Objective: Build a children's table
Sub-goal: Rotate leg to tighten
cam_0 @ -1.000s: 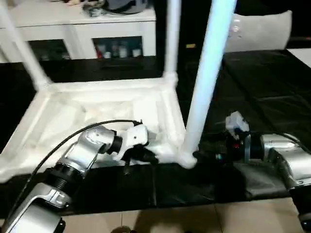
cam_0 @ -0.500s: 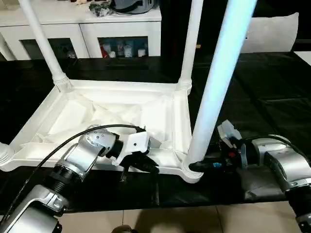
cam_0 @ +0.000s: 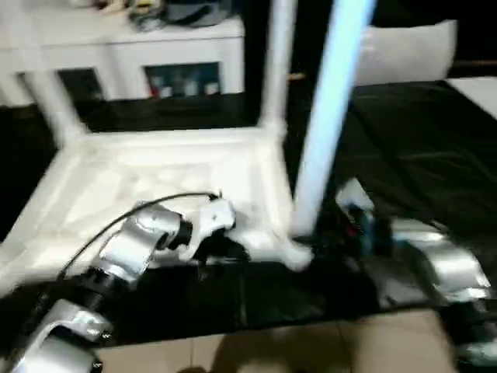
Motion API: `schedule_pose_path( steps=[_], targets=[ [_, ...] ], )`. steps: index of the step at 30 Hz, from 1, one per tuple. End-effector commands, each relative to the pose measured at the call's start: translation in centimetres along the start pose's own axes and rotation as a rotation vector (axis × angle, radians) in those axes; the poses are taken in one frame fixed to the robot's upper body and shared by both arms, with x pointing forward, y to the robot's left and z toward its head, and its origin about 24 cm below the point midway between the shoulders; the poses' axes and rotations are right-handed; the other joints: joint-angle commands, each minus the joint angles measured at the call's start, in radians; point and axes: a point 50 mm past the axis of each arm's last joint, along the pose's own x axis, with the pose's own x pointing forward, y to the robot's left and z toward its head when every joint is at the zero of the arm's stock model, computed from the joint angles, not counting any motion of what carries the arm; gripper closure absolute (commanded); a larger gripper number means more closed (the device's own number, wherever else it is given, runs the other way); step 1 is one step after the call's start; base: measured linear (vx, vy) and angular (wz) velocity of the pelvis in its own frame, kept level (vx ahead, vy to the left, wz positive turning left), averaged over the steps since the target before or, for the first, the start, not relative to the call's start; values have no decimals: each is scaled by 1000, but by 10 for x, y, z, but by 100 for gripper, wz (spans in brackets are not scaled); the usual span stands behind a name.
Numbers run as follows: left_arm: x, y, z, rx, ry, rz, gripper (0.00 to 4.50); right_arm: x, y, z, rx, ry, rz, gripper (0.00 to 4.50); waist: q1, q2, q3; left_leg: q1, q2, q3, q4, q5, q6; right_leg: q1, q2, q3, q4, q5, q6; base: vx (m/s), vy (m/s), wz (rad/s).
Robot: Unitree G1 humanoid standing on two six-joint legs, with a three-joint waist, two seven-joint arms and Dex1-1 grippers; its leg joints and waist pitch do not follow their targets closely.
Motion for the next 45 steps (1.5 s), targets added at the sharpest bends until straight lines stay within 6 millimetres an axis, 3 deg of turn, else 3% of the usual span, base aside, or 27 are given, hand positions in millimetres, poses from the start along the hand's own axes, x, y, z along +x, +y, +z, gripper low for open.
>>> schedule_pose_path(
  steps=[1, 2, 3, 5, 6, 8, 10, 12, 13, 19, 21, 22, 24, 28, 34, 36, 40, 43, 45],
  targets=[
    [21, -11, 26, 7, -82, -30, 450, 19, 1, -11, 67, 61, -123, 252, -8, -8, -53, 6, 16, -20, -74, -337, -11, 43, -55, 15, -108, -649, -55, 0, 0, 0],
    [27, -8, 30, -26, -93, 29, 450, 27, 0, -12, 92, 48, -209, 252, -15, -9, -54, 9, 13, -20, -71, -343, -6, 41, -55, 14, -114, -655, -48, 0, 0, 0],
    [30, -7, 33, -45, -103, 67, 450, 31, -2, -12, 108, 38, -261, 252, -28, -10, -53, 3, 12, -21, -73, -348, 1, 44, -53, 12, -112, -643, -49, 0, 0, 0],
    [37, -1, 40, -82, -122, 157, 450, 41, -4, -9, 133, -15, -344, 252, -44, -5, -56, 18, 6, -20, -63, -380, 13, 32, -49, 1, -127, -655, -44, 0, 0, 0],
    [41, 2, 45, -108, -138, 210, 450, 46, -6, -5, 146, -63, -392, 197, -48, -4, -55, 17, 4, -18, -62, -383, 20, 33, -48, -2, -130, -656, -42, 0, 0, 0],
    [43, 4, 50, -126, -156, 248, 450, 50, -6, -1, 164, -99, -426, 184, -53, 1, -57, 13, 11, -25, -68, -398, 33, 42, -49, -15, -135, -627, -37, 0, 0, 0],
    [44, 5, 54, -124, -164, 269, 450, 53, -4, 1, 183, -129, -411, 163, -53, 1, -61, 8, 17, -29, -74, -391, 42, 45, -52, -8, -126, -558, -62, 0, 0, 0],
    [43, 5, 54, -111, -158, 268, 450, 52, -3, 2, 177, -136, -392, 140, -49, 1, -63, 7, 19, -27, -76, -373, 48, 45, -53, 0, -119, -514, -85, 0, 0, 0],
    [42, 5, 54, -104, -153, 269, 450, 51, -2, 2, 174, -137, -388, 140, -48, 0, -63, -5, 23, -29, -81, -347, 53, 52, -54, 6, -107, -464, -107, 0, 0, 0],
    [32, 3, 36, -37, -103, 216, 450, 19, -10, 0, 92, -203, -307, 88, -24, 2, -72, -6, 25, -15, -73, -242, 80, 56, -58, 27, -82, -304, -181, 0, 0, 0],
    [30, 2, 34, -23, -109, 201, 450, 12, -8, 0, 60, -202, -255, 63, -15, -3, -73, -12, 24, -13, -70, -206, 98, 64, -58, 28, -77, -280, -187, 0, 0, 0],
    [26, 2, 32, 2, -114, 169, 450, 0, -7, 0, 9, -186, -178, 63, -10, -2, -74, -12, 25, -13, -69, -190, 101, 62, -58, 29, -75, -274, -189, 0, 0, 0],
    [25, 1, 31, 11, -111, 156, 450, -4, -7, 0, -9, -177, -152, 51, 5, -3, -75, -13, 26, -11, -68, -156, 113, 64, -56, 29, -73, -268, -183, 0, 0, 0],
    [16, -2, 24, 104, -90, 50, 450, -31, -16, 0, -108, -95, -66, 9, 18, -1, -72, -12, 28, -12, -68, -146, 108, 60, -55, 30, -69, -285, -182, 0, 0, 0],
    [4, -10, 19, 251, -57, -142, 450, -58, -19, 9, -211, 6, 126, 9, 39, 2, -69, -4, 35, -12, -71, -210, 94, 55, -54, 31, -72, -330, -180, 0, 0, 0],
    [1, -11, 17, 273, -44, -172, 450, -60, -16, 10, -234, 28, 188, 25, 46, 3, -68, 1, 37, -10, -71, -233, 89, 51, -54, 31, -73, -341, -184, 0, 0, 0],
    [-3, -14, 15, 324, -15, -244, 450, -62, -7, 10, -250, 67, 323, 45, 51, 0, -67, 0, 39, -12, -73, -249, 79, 53, -56, 32, -72, -359, -185, 0, 0, 0],
    [-6, -18, 13, 347, -2, -306, 450, -60, -2, 8, -244, 84, 391, 86, 52, -2, -68, -3, 38, -13, -74, -248, 77, 54, -57, 32, -71, -372, -178, 0, 0, 0],
    [-8, -21, 13, 366, -1, -353, 450, -58, 3, 5, -234, 97, 441, 86, 53, -1, -68, -1, 39, -13, -74, -250, 74, 53, -58, 33, -71, -377, -178, 0, 0, 0]
  ],
)
